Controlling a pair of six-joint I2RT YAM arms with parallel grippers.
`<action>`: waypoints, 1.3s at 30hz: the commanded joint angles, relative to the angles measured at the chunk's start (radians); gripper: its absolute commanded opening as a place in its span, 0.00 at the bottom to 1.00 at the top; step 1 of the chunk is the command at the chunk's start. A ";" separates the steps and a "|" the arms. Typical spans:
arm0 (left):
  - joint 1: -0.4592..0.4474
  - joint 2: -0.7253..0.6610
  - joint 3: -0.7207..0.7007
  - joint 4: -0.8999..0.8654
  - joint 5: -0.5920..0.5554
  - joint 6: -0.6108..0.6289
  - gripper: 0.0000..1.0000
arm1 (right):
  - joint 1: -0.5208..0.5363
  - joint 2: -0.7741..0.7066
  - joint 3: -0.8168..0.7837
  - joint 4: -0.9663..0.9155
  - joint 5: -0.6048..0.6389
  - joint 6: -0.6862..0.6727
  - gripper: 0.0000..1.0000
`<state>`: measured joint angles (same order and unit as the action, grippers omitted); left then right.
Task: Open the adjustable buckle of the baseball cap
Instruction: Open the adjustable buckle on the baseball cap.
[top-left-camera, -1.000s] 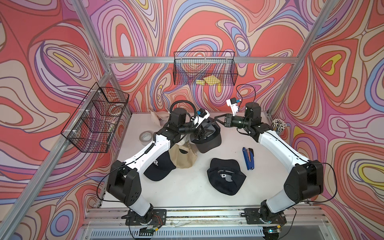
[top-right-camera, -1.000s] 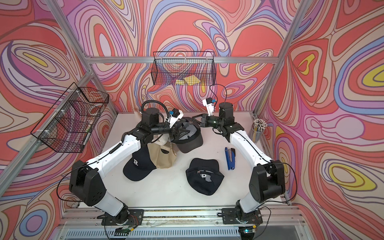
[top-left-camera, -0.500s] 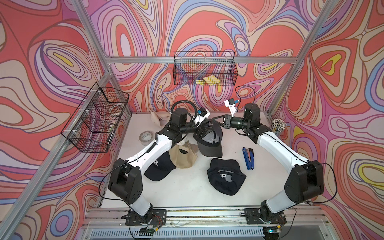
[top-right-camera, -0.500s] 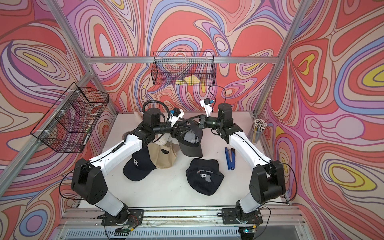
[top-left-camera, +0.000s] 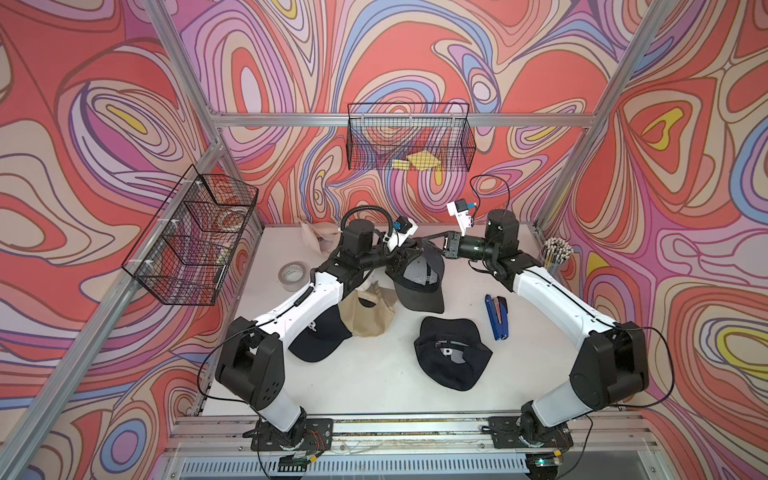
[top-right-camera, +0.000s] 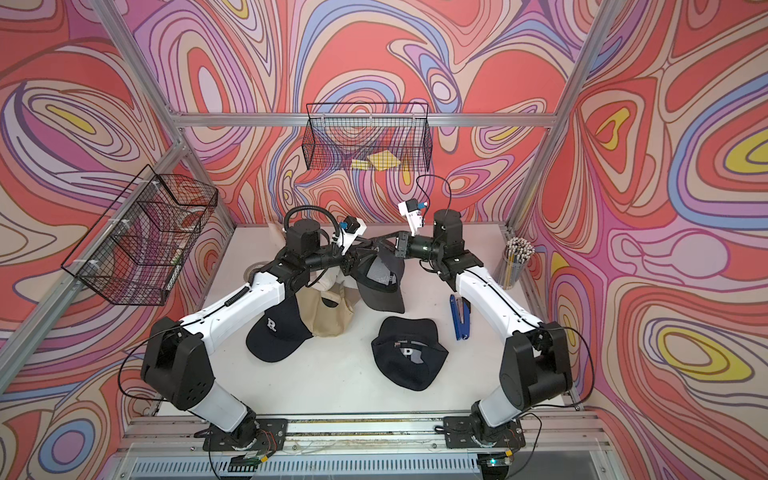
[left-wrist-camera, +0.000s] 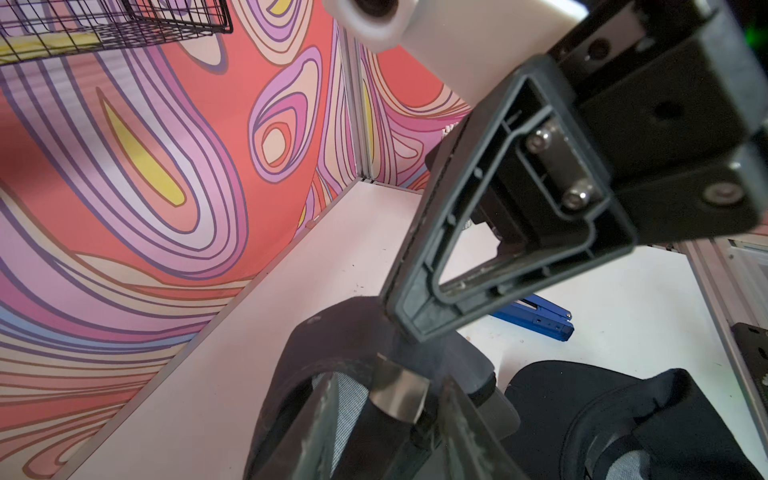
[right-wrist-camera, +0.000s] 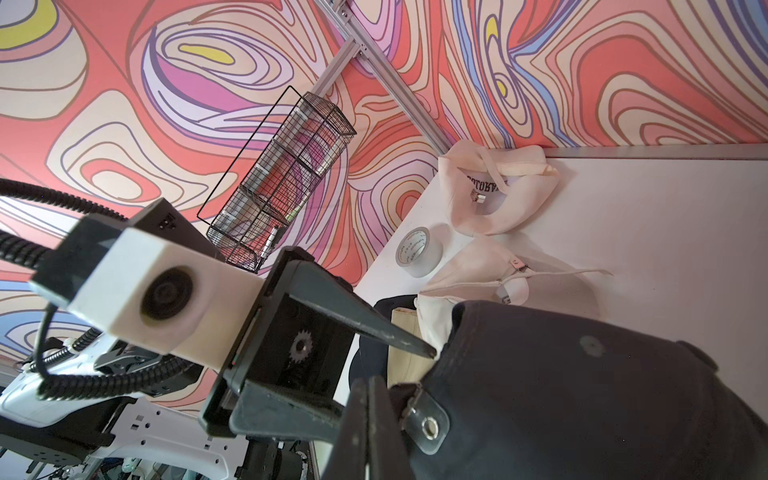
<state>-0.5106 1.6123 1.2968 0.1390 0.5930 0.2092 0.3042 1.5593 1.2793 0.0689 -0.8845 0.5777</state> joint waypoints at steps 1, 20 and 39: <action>-0.007 -0.012 -0.009 0.047 0.008 0.013 0.40 | 0.009 -0.017 -0.010 0.053 0.015 0.033 0.00; -0.036 0.011 -0.024 0.096 -0.170 0.006 0.46 | 0.014 -0.032 -0.046 0.102 0.088 0.092 0.00; -0.035 -0.073 -0.132 0.074 -0.298 0.039 0.60 | 0.015 -0.027 -0.038 0.069 0.156 0.100 0.00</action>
<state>-0.5484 1.5589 1.1389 0.2089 0.3351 0.2070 0.3149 1.5593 1.2415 0.1303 -0.7319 0.6746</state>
